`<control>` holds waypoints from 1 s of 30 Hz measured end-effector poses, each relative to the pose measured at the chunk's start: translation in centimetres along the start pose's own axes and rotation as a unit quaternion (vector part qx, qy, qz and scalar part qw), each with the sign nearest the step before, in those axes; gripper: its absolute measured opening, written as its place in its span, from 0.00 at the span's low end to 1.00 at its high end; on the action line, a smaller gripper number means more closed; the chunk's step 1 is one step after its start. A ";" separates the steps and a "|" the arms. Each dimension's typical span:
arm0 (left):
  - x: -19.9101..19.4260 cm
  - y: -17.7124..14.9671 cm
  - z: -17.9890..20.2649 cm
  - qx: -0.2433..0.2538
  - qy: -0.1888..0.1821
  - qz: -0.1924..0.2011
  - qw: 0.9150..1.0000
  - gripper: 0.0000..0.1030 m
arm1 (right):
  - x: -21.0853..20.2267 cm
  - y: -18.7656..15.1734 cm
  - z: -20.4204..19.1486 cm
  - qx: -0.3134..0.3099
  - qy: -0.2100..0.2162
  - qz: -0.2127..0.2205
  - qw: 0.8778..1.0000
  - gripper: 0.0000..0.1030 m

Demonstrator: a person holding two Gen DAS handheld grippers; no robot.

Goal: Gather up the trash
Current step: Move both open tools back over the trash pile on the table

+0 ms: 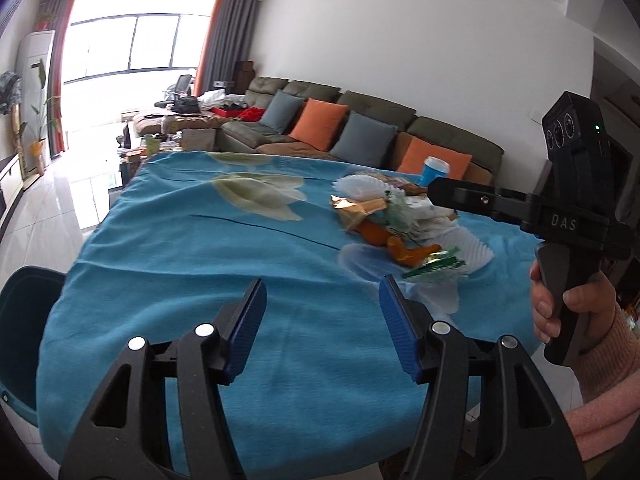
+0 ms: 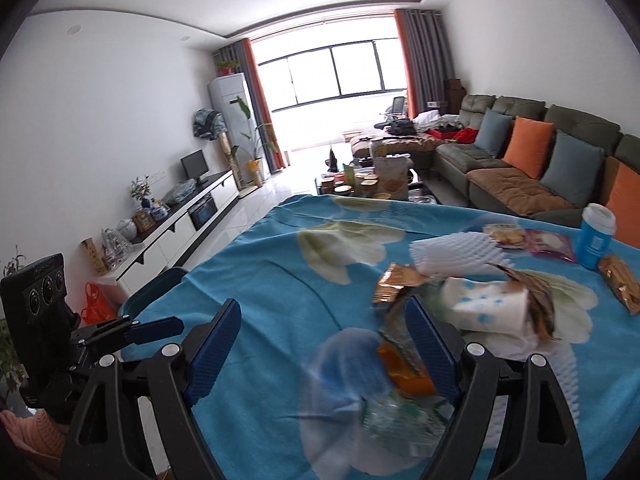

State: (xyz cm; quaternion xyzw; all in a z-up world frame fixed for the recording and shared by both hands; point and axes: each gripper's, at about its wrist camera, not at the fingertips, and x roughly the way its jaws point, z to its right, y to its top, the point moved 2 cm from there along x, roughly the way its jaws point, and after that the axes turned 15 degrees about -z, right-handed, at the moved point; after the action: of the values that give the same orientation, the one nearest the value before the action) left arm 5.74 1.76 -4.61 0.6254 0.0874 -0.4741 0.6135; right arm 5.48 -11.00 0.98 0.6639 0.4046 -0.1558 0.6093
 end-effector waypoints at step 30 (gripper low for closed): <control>10.4 4.6 9.7 0.121 -0.067 -0.094 0.986 0.24 | -0.7 -7.7 16.6 0.202 -0.042 -0.054 0.977 0.75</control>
State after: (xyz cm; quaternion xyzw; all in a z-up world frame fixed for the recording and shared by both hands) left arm 9.81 -12.46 -6.81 0.6508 0.0462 -0.5776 0.4906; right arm 4.17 -27.31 -7.23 0.7434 0.3741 -0.2946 0.4697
